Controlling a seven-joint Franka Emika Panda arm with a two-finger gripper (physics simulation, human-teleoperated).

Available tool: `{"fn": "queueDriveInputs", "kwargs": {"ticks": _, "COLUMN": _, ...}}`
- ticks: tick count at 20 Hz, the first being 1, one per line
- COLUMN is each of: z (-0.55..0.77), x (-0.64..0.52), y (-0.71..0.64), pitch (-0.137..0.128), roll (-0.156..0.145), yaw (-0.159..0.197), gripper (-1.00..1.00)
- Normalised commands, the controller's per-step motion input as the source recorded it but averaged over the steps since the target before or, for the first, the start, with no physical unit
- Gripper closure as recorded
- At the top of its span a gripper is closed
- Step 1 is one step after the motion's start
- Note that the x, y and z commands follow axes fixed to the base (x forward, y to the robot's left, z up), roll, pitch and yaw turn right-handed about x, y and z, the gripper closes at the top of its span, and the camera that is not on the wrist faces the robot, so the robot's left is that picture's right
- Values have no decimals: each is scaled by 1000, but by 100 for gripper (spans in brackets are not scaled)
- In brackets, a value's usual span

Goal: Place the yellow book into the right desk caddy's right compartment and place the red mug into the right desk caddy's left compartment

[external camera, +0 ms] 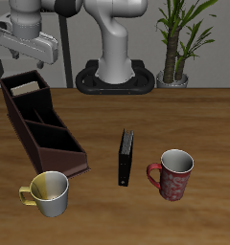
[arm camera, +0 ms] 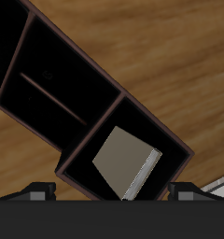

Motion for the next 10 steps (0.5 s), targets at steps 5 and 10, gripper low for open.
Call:
{"fn": "queueDriveInputs", "kwargs": {"ticks": 5, "z": 320, "x": 187, "y": 965, "pitch": -118, "roll": 65, "yaw": 109, "gripper": -100}}
{"fn": "queueDriveInputs", "kwargs": {"ticks": 10, "z": 78, "x": 464, "y": 855, "pitch": -34, "roll": 41, "yaw": 67, "gripper": -100}}
